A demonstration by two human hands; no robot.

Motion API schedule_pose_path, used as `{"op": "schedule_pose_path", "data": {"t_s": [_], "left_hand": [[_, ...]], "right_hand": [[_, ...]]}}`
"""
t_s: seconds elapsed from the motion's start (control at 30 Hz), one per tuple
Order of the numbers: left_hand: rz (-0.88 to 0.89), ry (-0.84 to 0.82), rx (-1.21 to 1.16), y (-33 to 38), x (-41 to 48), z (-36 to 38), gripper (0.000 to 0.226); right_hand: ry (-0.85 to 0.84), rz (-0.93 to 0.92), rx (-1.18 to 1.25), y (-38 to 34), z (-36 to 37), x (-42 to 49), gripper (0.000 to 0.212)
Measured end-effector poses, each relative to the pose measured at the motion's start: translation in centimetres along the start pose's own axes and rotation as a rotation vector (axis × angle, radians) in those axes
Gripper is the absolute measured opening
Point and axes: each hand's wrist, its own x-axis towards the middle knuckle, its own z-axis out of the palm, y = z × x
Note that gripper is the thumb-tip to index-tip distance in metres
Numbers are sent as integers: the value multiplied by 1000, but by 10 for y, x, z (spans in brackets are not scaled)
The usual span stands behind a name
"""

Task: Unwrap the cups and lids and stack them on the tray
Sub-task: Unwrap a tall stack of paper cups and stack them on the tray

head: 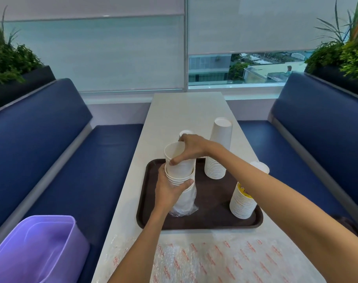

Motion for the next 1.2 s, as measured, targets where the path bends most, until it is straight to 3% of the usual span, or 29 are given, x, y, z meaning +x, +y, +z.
{"op": "schedule_pose_path", "data": {"t_s": [0.1, 0.33, 0.63, 0.8, 0.97, 1.1, 1.2], "left_hand": [[13, -10, 6, 1, 2, -3, 91], [60, -46, -22, 5, -2, -12, 85], [39, -21, -67, 5, -5, -15, 87], [55, -24, -72, 4, -3, -15, 90], [57, -27, -73, -2, -1, -15, 90], [60, -28, -56, -5, 2, -12, 92], [60, -32, -47, -6, 3, -11, 92]], "right_hand": [[46, -3, 70, 1, -22, -9, 75], [-156, 165, 156, 22, -43, -26, 79], [-323, 224, -295, 21, -35, -25, 85], [-370, 200, -286, 28, -26, -22, 79], [-85, 133, 66, 39, -50, -26, 80], [430, 142, 438, 54, -59, -19, 85], [741, 240, 526, 64, -55, -13, 85]]}}
